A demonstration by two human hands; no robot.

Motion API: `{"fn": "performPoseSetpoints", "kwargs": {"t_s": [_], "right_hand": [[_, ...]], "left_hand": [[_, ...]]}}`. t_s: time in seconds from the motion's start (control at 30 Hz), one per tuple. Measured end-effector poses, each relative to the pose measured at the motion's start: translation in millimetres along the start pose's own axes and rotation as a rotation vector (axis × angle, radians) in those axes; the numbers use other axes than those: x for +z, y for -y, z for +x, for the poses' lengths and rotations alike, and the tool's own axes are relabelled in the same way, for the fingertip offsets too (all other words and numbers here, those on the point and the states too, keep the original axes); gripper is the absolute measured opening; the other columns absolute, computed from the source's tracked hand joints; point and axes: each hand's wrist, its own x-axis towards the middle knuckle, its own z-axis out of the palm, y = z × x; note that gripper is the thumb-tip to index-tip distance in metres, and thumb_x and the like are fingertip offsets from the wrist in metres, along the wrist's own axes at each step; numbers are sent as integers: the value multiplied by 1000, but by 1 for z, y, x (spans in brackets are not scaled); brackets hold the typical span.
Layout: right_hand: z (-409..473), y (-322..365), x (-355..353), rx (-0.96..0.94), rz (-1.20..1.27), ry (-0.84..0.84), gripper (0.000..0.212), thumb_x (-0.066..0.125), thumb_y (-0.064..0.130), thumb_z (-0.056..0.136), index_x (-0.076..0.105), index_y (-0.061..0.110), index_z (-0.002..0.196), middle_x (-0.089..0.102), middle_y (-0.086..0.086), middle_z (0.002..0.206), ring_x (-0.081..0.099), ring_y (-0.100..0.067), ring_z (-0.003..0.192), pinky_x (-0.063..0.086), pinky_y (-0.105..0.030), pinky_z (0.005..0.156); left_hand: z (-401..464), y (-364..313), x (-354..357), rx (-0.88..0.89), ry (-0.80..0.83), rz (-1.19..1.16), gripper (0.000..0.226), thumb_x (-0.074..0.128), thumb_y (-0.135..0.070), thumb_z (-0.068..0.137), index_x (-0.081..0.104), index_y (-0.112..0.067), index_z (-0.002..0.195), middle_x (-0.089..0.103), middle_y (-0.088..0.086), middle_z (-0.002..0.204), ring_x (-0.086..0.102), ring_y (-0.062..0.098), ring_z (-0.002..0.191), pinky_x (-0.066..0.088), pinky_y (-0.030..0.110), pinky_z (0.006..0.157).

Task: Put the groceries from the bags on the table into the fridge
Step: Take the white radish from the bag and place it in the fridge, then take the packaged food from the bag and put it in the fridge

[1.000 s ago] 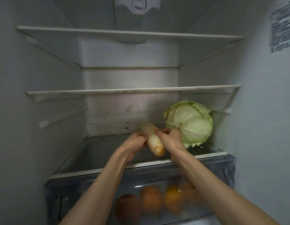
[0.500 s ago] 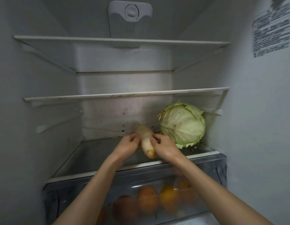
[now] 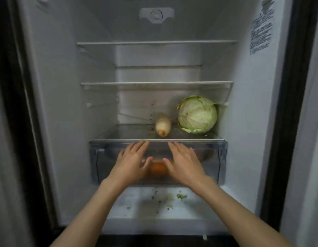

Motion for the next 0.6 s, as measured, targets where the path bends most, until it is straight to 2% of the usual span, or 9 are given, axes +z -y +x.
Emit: {"fn": "performPoseSetpoints", "kwargs": {"t_s": [0.13,0.3,0.37,0.47,0.53,0.6], "right_hand": [[-57,17,13,-32,102,90,60,38,43,96,17,20,147,18,-4,156,13,-21,144,9,-41,116],[-130,44,40,-78,193,235,59,36,42,97,14,22,148,11,-3,158,8,-20,145,6,-40,119],[-160,59,50,-121,217,280,59,37,42,97,15,21,148,13,-3,157,8,-20,145,7,-41,119],[-205,86,67,-191,216,390,60,36,40,98,14,20,149,11,-5,157,7,-20,145,5,-42,118],[-233,109,79,-229,210,475,59,36,39,98,14,19,149,10,-6,158,7,-21,145,4,-42,118],[-260,136,91,-278,195,533,58,36,38,98,13,20,149,11,-5,157,8,-21,145,5,-43,117]], "left_hand": [[-78,-6,3,-63,29,50,69,21,-59,88,16,-24,147,17,-2,155,7,19,144,12,45,114],[-173,-3,11,-180,130,115,66,20,-55,92,11,-23,148,12,0,156,3,20,144,7,42,116],[-214,-2,11,-220,163,138,69,14,-58,88,11,-24,148,14,-1,156,4,19,144,7,41,115],[-280,4,11,-314,212,109,67,17,-57,89,14,-24,148,17,1,155,7,21,144,9,40,115],[-328,10,7,-400,226,91,78,6,-60,79,18,-22,147,22,3,154,12,25,143,12,40,114],[-381,17,3,-513,270,86,86,-2,-60,72,16,-22,147,18,2,155,8,25,144,13,41,114]]}}
